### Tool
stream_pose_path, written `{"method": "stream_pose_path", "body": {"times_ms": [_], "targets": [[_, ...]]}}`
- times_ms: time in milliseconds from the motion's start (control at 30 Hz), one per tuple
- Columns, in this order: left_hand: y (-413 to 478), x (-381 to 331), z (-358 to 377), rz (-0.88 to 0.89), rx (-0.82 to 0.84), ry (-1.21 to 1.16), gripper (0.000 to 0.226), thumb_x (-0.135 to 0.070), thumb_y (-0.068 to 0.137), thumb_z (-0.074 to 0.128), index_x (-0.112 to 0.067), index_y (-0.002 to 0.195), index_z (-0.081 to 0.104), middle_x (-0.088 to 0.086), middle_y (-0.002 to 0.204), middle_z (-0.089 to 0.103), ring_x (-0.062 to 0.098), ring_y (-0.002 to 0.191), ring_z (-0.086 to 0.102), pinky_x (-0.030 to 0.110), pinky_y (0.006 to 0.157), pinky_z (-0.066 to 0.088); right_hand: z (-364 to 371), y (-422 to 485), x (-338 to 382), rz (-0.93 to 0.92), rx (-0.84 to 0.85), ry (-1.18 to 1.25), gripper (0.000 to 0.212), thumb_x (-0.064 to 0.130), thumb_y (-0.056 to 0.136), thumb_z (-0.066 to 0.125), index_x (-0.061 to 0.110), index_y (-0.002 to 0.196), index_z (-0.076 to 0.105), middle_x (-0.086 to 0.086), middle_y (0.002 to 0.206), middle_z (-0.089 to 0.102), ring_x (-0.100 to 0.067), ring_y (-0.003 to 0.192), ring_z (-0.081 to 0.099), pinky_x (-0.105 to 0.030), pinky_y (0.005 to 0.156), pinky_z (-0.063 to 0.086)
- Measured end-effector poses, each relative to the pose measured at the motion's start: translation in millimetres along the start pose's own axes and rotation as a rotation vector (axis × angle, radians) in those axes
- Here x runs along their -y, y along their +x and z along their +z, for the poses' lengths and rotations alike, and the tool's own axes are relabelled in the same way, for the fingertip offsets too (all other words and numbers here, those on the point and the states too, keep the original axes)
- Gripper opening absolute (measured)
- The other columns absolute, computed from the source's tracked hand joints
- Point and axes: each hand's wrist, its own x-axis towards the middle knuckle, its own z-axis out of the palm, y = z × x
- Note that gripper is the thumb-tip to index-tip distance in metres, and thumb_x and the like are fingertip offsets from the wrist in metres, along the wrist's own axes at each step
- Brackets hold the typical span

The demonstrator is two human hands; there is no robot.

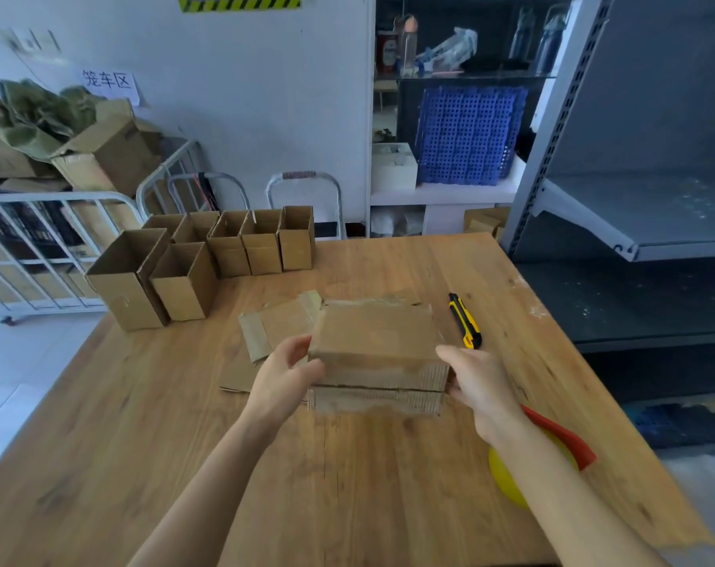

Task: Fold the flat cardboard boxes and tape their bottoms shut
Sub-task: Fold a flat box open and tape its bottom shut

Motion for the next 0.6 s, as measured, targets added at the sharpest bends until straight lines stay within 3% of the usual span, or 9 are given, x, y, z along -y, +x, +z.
{"method": "stream_pose_path", "body": {"times_ms": [33, 67, 133, 167, 300, 433, 500, 600], "targets": [[-1, 2, 2, -0.032, 0.01, -0.015, 0.05, -0.023, 0.084, 0.064, -0.026, 0.131, 0.048, -0.015, 0.117, 0.06, 0.005, 0.106, 0.056, 0.025, 0.084, 0.042, 1, -1, -3, -0.022, 0.029, -0.022, 0.023, 0.023, 0.077, 0.065, 0.003, 0.085, 0.07, -0.016, 0.091, 0.072, -0.023, 0.084, 0.067, -0.039, 0.08, 0.053], [-2, 7, 4, -0.063, 0.02, -0.028, 0.056, -0.021, 0.084, 0.062, -0.023, 0.137, 0.043, -0.013, 0.119, 0.058, 0.008, 0.108, 0.055, 0.027, 0.087, 0.04, 1, -5, -6, -0.062, 0.049, -0.035, 0.01, 0.008, 0.08, 0.063, 0.014, 0.082, 0.072, -0.001, 0.087, 0.074, -0.013, 0.083, 0.067, -0.034, 0.08, 0.054], [-5, 20, 10, -0.106, 0.031, -0.019, 0.062, -0.014, 0.084, 0.059, -0.018, 0.142, 0.038, -0.007, 0.127, 0.057, 0.014, 0.114, 0.053, 0.029, 0.092, 0.039, 3, -9, -22, -0.131, 0.015, -0.082, 0.037, -0.01, 0.08, 0.06, 0.022, 0.095, 0.07, 0.021, 0.08, 0.067, 0.004, 0.078, 0.062, -0.027, 0.077, 0.053], [-7, 28, 14, -0.115, 0.039, -0.022, 0.062, -0.01, 0.083, 0.058, -0.017, 0.141, 0.039, -0.005, 0.13, 0.056, 0.015, 0.117, 0.053, 0.029, 0.094, 0.041, 5, -10, -32, -0.149, -0.03, -0.124, 0.039, -0.014, 0.079, 0.059, 0.016, 0.101, 0.071, 0.023, 0.079, 0.062, 0.005, 0.078, 0.06, -0.028, 0.078, 0.052], [-15, 53, 26, -0.115, 0.048, 0.002, 0.045, -0.002, 0.084, 0.055, -0.023, 0.124, 0.05, -0.011, 0.118, 0.06, 0.012, 0.116, 0.054, 0.019, 0.08, 0.044, 13, -3, -70, -0.114, -0.153, -0.282, 0.03, -0.016, 0.075, 0.057, 0.013, 0.08, 0.064, 0.002, 0.081, 0.067, -0.022, 0.087, 0.066, -0.03, 0.071, 0.049], [-21, 75, 29, -0.149, 0.03, 0.018, 0.038, 0.002, 0.089, 0.047, -0.024, 0.115, 0.052, -0.017, 0.112, 0.056, 0.01, 0.116, 0.049, 0.027, 0.09, 0.04, 13, -1, -93, -0.033, -0.165, -0.343, 0.034, -0.014, 0.078, 0.054, 0.016, 0.064, 0.059, -0.004, 0.077, 0.065, -0.018, 0.073, 0.057, -0.025, 0.057, 0.039], [-24, 82, 29, -0.159, 0.041, 0.052, 0.039, 0.001, 0.091, 0.045, -0.022, 0.121, 0.051, -0.013, 0.116, 0.055, 0.01, 0.119, 0.048, 0.028, 0.093, 0.039, 11, -2, -99, -0.017, -0.143, -0.38, 0.033, -0.012, 0.081, 0.054, 0.016, 0.064, 0.061, -0.003, 0.078, 0.066, -0.014, 0.072, 0.056, -0.02, 0.056, 0.039], [-23, 87, 30, -0.16, 0.006, 0.105, 0.034, -0.005, 0.095, 0.043, -0.024, 0.122, 0.052, -0.009, 0.119, 0.056, 0.01, 0.116, 0.05, 0.028, 0.096, 0.04, 10, 0, -107, -0.008, -0.096, -0.388, 0.032, -0.009, 0.082, 0.058, 0.018, 0.064, 0.063, -0.002, 0.079, 0.068, -0.02, 0.077, 0.061, -0.028, 0.062, 0.047]]}}
